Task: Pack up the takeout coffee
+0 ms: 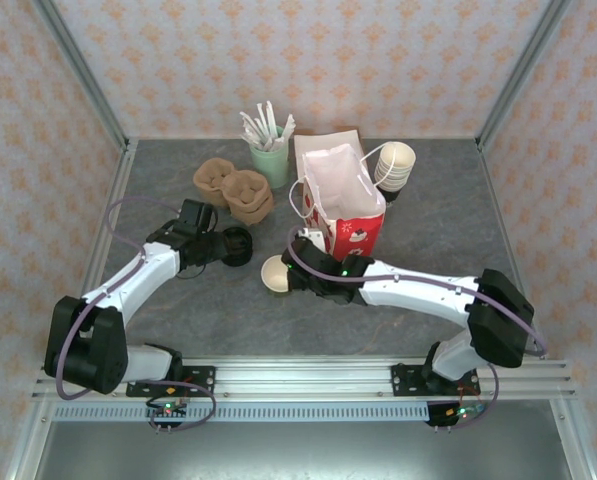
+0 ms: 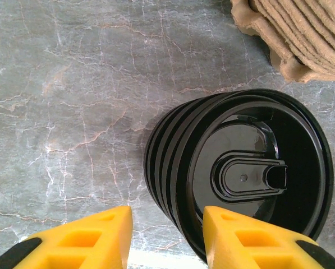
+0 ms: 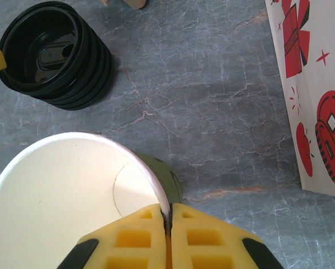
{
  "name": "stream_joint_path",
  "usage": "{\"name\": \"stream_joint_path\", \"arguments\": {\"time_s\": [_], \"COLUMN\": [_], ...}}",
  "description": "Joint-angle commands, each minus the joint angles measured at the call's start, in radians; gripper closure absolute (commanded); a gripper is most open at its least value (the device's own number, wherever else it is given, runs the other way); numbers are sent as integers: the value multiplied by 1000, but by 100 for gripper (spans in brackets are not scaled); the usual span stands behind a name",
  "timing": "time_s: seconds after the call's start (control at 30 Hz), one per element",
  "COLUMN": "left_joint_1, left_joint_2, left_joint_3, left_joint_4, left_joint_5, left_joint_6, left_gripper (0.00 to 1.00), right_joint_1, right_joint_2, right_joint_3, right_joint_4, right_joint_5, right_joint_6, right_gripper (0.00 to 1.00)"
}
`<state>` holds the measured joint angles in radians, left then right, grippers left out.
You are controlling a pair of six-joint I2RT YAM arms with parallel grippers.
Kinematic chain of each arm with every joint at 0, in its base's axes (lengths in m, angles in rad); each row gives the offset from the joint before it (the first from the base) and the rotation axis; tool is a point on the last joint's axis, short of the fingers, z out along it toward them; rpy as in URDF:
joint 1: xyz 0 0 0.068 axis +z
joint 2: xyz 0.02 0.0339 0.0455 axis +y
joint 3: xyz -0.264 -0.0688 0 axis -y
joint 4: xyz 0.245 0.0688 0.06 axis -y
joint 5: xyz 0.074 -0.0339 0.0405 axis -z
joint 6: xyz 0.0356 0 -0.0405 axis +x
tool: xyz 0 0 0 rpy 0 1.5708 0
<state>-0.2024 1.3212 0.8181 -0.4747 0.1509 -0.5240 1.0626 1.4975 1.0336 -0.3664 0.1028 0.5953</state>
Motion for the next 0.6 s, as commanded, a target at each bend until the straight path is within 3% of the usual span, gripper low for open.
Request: {"name": "stream_joint_path", "arguments": {"time_s": [0.0, 0.27, 0.57], "left_joint_1": [8, 7, 7], "left_joint_2": [9, 42, 58], "left_joint_3": [34, 52, 65], "left_joint_4": [1, 1, -6], "left_joint_5": [3, 7, 5], "left_joint_6": [8, 8, 13], "left_gripper": [61, 63, 72], "right_joint_1": [5, 5, 3], "right_joint_2": [18, 53, 50], "right_joint_3": [31, 68, 96], "right_joint_4": [-48, -84, -107], "right_joint_5": [35, 41, 54], "right_joint_6": [20, 20, 21], "right_gripper": [87, 84, 67]}}
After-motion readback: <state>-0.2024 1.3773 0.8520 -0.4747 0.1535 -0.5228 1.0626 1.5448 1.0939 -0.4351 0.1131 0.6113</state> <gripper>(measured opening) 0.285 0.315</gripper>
